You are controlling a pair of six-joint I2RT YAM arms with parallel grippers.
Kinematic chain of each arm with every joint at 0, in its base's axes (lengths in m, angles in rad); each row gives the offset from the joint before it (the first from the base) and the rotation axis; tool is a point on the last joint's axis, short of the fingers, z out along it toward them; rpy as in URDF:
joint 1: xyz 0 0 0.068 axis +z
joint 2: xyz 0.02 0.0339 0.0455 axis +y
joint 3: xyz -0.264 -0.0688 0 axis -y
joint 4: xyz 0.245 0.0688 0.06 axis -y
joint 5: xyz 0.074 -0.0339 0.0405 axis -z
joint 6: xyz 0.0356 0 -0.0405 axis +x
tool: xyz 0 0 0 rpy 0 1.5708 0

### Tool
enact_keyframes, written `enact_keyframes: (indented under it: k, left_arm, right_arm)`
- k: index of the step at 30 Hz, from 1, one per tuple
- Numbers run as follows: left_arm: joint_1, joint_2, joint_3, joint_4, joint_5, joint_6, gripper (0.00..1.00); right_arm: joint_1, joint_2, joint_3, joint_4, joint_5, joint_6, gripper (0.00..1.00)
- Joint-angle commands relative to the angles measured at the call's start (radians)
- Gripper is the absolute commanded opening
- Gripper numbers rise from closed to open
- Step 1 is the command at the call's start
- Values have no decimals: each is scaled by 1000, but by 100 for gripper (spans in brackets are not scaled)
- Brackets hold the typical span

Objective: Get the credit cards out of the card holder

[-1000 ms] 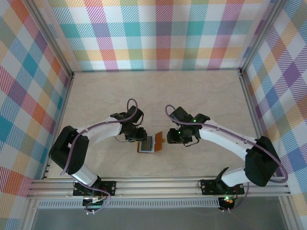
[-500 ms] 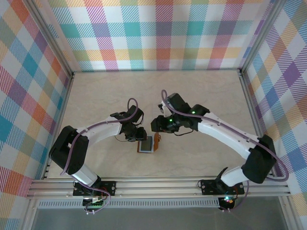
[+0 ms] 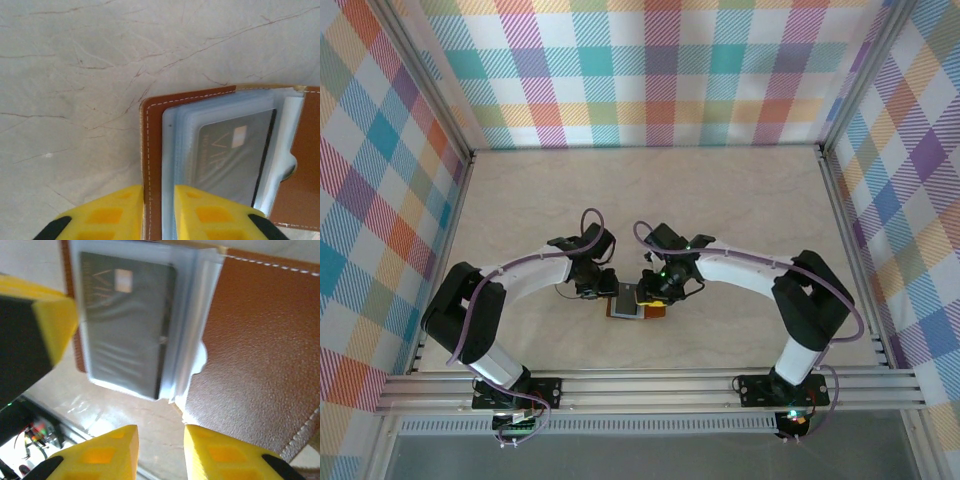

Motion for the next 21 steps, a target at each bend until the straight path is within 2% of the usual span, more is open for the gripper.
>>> enact_keyframes:
  k: [1,10,15,21]
  left_arm:
    - [6,15,-21,-10,1,9,21]
    - [4,21,-88,24,21,-14,14]
    - [4,26,-119,45,28,-26,13]
    - [4,-1,-108,32,-28,-38,11]
  right_arm:
    - [-7,27,-4,0,56,-20,29]
    - [-34,95,11,-21,144,-95,22]
    - [-40,129,-3,-8,125,-115,19]
    - [-41,94,-19,-46,114,-123,16]
